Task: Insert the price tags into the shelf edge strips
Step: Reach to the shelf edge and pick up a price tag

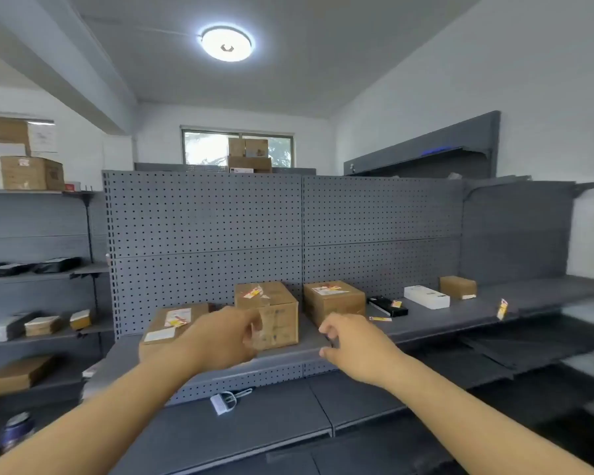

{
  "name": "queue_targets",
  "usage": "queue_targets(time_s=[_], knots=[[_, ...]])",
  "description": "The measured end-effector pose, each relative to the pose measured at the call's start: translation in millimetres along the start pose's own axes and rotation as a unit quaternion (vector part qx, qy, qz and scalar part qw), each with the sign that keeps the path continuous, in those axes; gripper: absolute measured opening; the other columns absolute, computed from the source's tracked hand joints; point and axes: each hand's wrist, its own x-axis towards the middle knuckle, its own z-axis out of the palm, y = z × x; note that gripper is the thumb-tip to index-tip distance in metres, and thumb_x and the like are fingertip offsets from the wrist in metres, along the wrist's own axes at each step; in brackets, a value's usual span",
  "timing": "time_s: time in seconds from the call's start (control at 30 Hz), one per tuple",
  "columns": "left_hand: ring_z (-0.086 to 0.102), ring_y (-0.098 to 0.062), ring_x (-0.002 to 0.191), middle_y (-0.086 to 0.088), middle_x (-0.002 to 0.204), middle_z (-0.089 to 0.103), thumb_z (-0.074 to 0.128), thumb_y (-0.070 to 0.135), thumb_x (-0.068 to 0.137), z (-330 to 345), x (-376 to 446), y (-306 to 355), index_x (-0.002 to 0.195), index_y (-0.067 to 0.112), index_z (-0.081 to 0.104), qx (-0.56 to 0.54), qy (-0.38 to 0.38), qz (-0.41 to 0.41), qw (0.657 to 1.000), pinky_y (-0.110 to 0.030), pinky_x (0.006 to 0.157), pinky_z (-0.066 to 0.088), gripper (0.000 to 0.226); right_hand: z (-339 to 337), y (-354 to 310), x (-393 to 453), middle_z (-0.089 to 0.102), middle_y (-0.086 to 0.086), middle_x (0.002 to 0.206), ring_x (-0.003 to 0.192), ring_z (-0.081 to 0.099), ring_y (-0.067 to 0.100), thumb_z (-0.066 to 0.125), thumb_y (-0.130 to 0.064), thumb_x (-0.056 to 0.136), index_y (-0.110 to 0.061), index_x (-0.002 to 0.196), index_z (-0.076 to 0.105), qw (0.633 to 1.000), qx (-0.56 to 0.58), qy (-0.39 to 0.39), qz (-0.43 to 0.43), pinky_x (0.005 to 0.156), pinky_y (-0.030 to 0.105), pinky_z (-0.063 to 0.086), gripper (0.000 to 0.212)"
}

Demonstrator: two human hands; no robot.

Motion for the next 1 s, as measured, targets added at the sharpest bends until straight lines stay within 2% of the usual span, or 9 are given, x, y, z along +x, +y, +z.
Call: queue_targets(time_s=[0.27, 0.37, 0.5, 0.7, 0.83, 1.0], knots=[[0.057, -0.013, 0.095, 0.009, 0.107, 0.061, 0.063, 0.041, 0.080, 49.5, 85.9, 64.7, 0.112, 0.028, 0.052, -0.023, -0.009, 0.098, 0.995, -0.035, 0.085, 0.051, 0.036, -15.4, 86.6, -19.7, 0.058, 0.001, 0.120, 0.106, 0.056, 0.018, 0.062, -0.031, 0.087, -0.021, 0.119, 0.053, 0.995, -0.027, 0.032, 0.093, 0.089, 0.034, 0.048, 0.035], [0.057, -0.014, 0.094, 0.007, 0.105, 0.059, 0.062, 0.042, 0.080, 72.0, 127.6, 100.3, 0.109, 0.026, 0.052, -0.026, -0.008, 0.138, 0.990, -0.031, 0.078, 0.050, 0.035, -22.2, 133.8, -22.4, 0.058, 0.001, 0.120, 0.106, 0.054, 0.019, 0.062, -0.032, 0.087, -0.022, 0.119, 0.053, 0.990, -0.040, 0.033, 0.132, 0.088, 0.033, 0.047, 0.035], [0.057, -0.014, 0.098, 0.007, 0.112, 0.059, 0.063, 0.045, 0.080, 98.6, 196.2, 159.4, 0.116, 0.028, 0.051, -0.040, -0.009, 0.197, 0.979, -0.032, 0.083, 0.051, 0.041, -41.6, 208.8, -20.7, 0.056, 0.001, 0.120, 0.105, 0.054, 0.018, 0.062, -0.033, 0.087, -0.023, 0.120, 0.051, 0.981, -0.048, 0.044, 0.185, 0.088, 0.032, 0.047, 0.036], [0.056, -0.014, 0.099, 0.009, 0.113, 0.059, 0.060, 0.046, 0.081, 120.0, 300.7, 257.0, 0.114, 0.030, 0.050, -0.064, -0.006, 0.254, 0.965, -0.029, 0.080, 0.045, 0.038, -87.7, 319.0, -10.9, 0.055, 0.002, 0.119, 0.107, 0.051, 0.020, 0.061, -0.034, 0.086, -0.022, 0.121, 0.051, 0.965, -0.079, 0.046, 0.245, 0.091, 0.035, 0.047, 0.039], [0.050, -0.011, 0.087, 0.011, 0.103, 0.058, 0.061, 0.045, 0.081, 135.0, 357.2, 317.8, 0.103, 0.030, 0.049, -0.084, -0.023, 0.293, 0.952, -0.026, 0.072, 0.039, 0.029, -113.3, 384.4, -1.3, 0.054, 0.004, 0.121, 0.113, 0.048, 0.023, 0.059, -0.032, 0.087, -0.019, 0.123, 0.050, 0.956, -0.097, 0.044, 0.274, 0.094, 0.037, 0.046, 0.039], [0.056, -0.011, 0.094, 0.010, 0.104, 0.061, 0.064, 0.045, 0.081, 169.9, 427.3, 373.3, 0.111, 0.029, 0.054, -0.117, -0.051, 0.326, 0.937, -0.029, 0.082, 0.049, 0.035, -123.7, 466.1, 17.7, 0.056, 0.004, 0.121, 0.110, 0.052, 0.023, 0.061, -0.033, 0.086, -0.020, 0.122, 0.051, 0.946, -0.095, 0.049, 0.307, 0.092, 0.039, 0.047, 0.040]])
